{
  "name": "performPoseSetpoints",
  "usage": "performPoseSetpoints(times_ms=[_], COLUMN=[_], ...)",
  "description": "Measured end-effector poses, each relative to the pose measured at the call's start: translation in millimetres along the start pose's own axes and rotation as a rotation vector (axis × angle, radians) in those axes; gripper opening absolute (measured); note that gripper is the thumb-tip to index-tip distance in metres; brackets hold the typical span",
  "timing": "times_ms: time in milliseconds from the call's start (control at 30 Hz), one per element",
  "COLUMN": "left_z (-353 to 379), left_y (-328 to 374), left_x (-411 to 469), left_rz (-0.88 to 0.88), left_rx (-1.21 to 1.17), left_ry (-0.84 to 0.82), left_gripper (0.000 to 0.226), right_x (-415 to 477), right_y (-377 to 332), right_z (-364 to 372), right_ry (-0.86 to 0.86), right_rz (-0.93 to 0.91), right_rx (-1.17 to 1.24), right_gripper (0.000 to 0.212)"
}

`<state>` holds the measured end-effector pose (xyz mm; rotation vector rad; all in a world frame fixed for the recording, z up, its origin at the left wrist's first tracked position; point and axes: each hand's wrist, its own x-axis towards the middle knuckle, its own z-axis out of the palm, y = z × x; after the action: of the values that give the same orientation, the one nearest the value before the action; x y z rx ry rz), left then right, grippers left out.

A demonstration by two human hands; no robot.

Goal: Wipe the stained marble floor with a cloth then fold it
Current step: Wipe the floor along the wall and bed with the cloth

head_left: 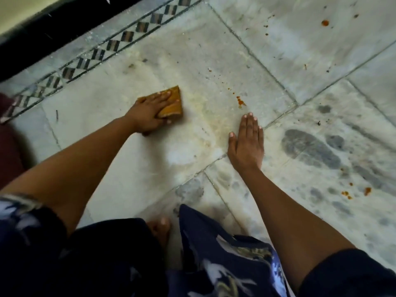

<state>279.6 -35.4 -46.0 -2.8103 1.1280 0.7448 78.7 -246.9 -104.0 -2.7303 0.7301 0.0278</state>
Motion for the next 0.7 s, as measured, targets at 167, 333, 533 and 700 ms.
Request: performPoseSetpoints(times_ms=[167, 333, 533, 700], left_z=[-51.3, -84.4, -35.5, -23.8], left_y=[20.6, -7.9, -21.6, -26.9], left_x=[38.6, 66.2, 93.8, 119.1], left_rz=[-0.125, -0.170, -0.277, -0.376], left_rx=[-0.555, -0.482, -0.307, -0.395], left_ry=[0.032, 0.197, 0.250, 0.306], left_gripper=[0.056, 0.060, 0.072, 0.084], right_x=[28.1, 56.1, 66.9, 67.1], right_y=[5.8, 12.4, 13.5, 12.5], right_z=[-11.1, -13.1, -1.2, -2.2], right_ry=[0.059, 0.033, 0.031, 0.057], right_rz=[0.028, 0.108, 0.161, 0.159], right_rx=[-0.048, -0.055, -0.092, -0.067], right_gripper=[0.064, 0.063, 0.064, 0.066])
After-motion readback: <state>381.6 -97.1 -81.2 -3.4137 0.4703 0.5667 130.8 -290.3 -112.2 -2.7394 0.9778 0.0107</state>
